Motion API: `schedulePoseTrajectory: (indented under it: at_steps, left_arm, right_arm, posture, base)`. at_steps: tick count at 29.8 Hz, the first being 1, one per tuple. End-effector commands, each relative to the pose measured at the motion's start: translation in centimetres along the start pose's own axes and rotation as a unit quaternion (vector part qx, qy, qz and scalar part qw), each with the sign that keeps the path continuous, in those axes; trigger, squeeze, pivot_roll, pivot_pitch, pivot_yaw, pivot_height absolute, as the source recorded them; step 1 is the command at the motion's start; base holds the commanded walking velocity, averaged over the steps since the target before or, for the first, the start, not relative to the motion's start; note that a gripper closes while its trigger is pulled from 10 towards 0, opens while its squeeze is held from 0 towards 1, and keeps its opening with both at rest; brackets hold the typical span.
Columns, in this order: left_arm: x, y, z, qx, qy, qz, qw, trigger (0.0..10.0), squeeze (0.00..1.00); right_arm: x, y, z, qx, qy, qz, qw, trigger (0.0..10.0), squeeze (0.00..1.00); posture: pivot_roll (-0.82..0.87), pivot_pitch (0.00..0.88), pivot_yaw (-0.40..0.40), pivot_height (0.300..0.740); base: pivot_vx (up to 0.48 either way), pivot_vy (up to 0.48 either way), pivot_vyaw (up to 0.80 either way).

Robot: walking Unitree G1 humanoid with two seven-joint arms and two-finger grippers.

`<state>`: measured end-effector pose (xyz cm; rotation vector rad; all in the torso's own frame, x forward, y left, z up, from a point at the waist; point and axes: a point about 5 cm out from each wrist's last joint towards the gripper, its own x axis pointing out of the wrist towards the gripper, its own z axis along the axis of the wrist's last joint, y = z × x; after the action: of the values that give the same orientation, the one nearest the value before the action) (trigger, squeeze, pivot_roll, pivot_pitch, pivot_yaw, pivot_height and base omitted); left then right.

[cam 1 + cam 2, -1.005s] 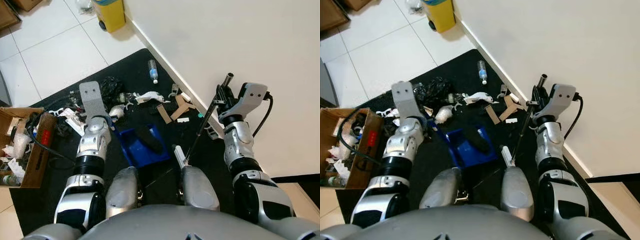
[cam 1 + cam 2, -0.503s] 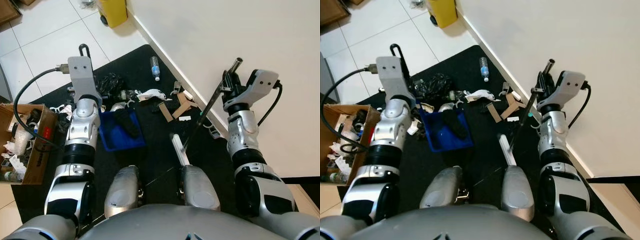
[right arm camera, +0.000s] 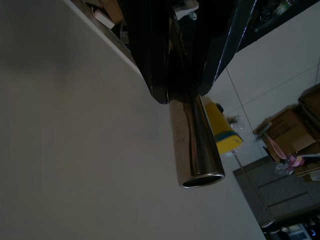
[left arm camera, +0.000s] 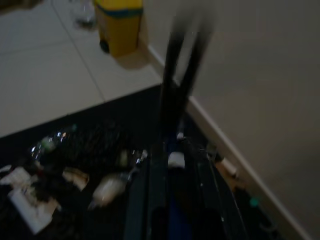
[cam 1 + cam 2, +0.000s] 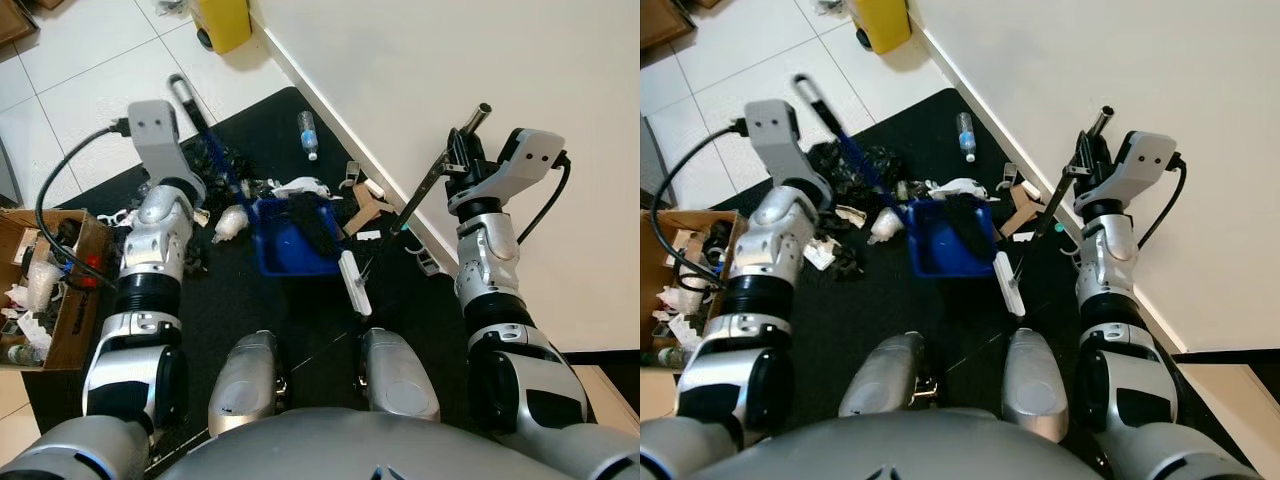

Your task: Sweep floor

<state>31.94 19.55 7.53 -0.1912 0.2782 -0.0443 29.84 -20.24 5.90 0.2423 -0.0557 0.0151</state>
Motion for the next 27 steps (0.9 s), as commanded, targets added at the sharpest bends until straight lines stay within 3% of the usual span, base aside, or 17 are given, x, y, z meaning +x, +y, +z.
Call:
schedulePoseTrajectory:
  at_steps: [1,5,11,19,21,24,27]
  left_arm:
    - [-0.2,1.5,-0.2,-0.017,0.005,0.008,1.0,10.0,0.0]
    - [-0.2,2.6,0.0,-0.06,-0.007,0.013,0.998,10.0,0.0]
    - [-0.2,2.8,-0.1,-0.066,-0.006,0.009,0.998,10.0,0.0]
    - [-0.2,2.0,-1.0,-0.06,0.0,-0.005,0.998,10.0,0.0]
    - [-0.3,1.7,-0.1,-0.039,-0.035,-0.016,0.998,10.0,0.0]
    - [-0.4,1.5,0.4,-0.028,-0.051,-0.025,0.998,10.0,0.0]
    - [-1.3,0.8,0.7,-0.011,-0.083,-0.039,0.996,10.0,0.0]
  right_arm:
    - [0.6,0.0,1.1,0.003,-0.021,0.0,1.0,10.0,0.0]
    - [0.9,-1.3,2.1,-0.004,-0.033,-0.025,0.999,10.0,0.0]
    - [1.0,-2.1,2.7,-0.01,-0.038,-0.039,0.998,10.0,0.0]
    - [0.5,-2.0,2.1,-0.006,-0.028,-0.042,0.999,10.0,0.0]
    - [0.4,-1.9,1.8,-0.005,-0.024,-0.042,0.999,10.0,0.0]
    - [0.3,-2.0,1.7,-0.005,-0.023,-0.043,0.999,10.0,0.0]
    - [0.4,-2.4,2.0,-0.007,-0.027,-0.051,0.998,10.0,0.0]
  posture:
    - [0.04,0.003,0.025,0.74]
    - [0.05,0.003,0.023,0.74]
    - [0.05,0.007,0.023,0.74]
    - [0.04,0.013,0.026,0.74]
    - [0.04,0.013,0.027,0.74]
    - [0.04,0.013,0.027,0.74]
    - [0.05,0.013,0.033,0.74]
  base:
    - [0.0,0.0,0.0]
    - [0.0,0.0,0.0]
    - [0.0,0.0,0.0]
    - [0.0,0.0,0.0]
    - [0.0,0.0,0.0]
    - [0.0,0.0,0.0]
    - [0.0,0.0,0.0]
